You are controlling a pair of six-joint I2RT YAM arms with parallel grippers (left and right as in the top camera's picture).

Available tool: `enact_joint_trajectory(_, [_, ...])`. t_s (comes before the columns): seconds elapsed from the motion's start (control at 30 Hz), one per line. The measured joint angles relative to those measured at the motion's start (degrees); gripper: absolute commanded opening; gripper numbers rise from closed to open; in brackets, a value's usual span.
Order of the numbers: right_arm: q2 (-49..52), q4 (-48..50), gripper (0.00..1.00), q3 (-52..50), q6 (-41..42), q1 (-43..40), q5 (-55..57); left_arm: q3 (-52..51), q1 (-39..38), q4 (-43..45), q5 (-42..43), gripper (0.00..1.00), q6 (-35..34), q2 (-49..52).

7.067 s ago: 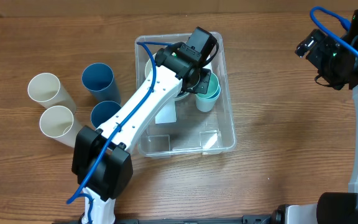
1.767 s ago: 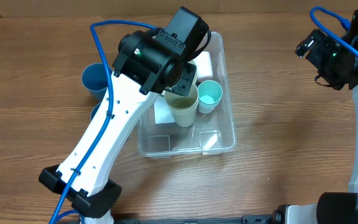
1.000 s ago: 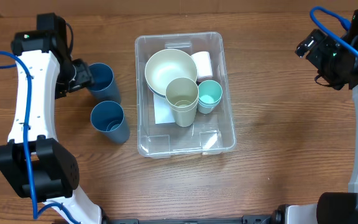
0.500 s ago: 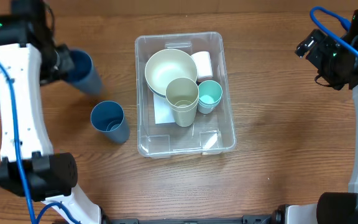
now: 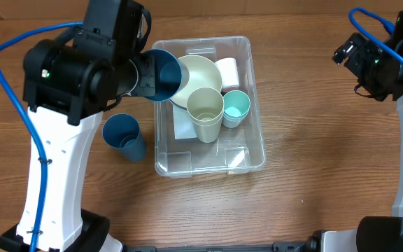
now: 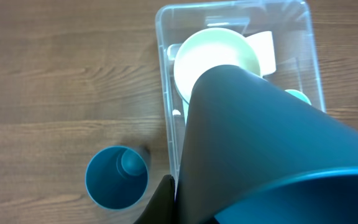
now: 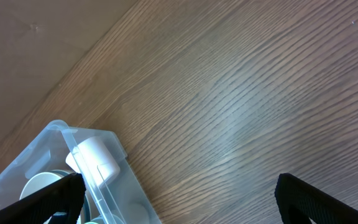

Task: Pack container
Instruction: 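Lower the blue cup into the bin's front-left area and release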

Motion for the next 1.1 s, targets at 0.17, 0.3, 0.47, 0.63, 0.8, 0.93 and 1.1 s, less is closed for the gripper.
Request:
enact_joint_trajectory(0.17, [0.0, -0.02, 1.0, 0.0, 0.0, 0.0, 0.02, -5.79, 0.0, 0.24, -0.79, 0.04, -2.38, 0.0])
enact_joint_trajectory(0.3, [0.0, -0.02, 1.0, 0.0, 0.0, 0.02, 0.02, -14.82, -0.11, 0.39, -0.85, 0.04, -4.57, 0.17])
enact_joint_trajectory(0.47, [0.0, -0.02, 1.0, 0.0, 0.0, 0.0, 0.02, -23.54, -0.63, 3.67, -0.31, 0.04, -5.18, 0.39])
enact_joint_trajectory(0.63, [0.0, 0.0, 1.0, 0.0, 0.0, 0.0, 0.0, -35.6, -3.74, 12.9, 0.31, 0.04, -5.31, 0.42])
enact_joint_trajectory(0.8, [0.0, 0.02, 1.0, 0.0, 0.0, 0.0, 0.02, -45.53, -4.13, 19.3, 0.52, 0.17, -5.81, 0.44])
enact_joint_trajectory(0.93, [0.0, 0.0, 1.0, 0.0, 0.0, 0.0, 0.02, -46.88, -4.11, 21.79, 0.57, 0.55, -6.51, 0.42])
enact_joint_trajectory(1.1, [0.0, -0.02, 1.0, 0.0, 0.0, 0.0, 0.02, -38.23, -3.67, 14.05, 0.48, 0.79, -6.16, 0.7])
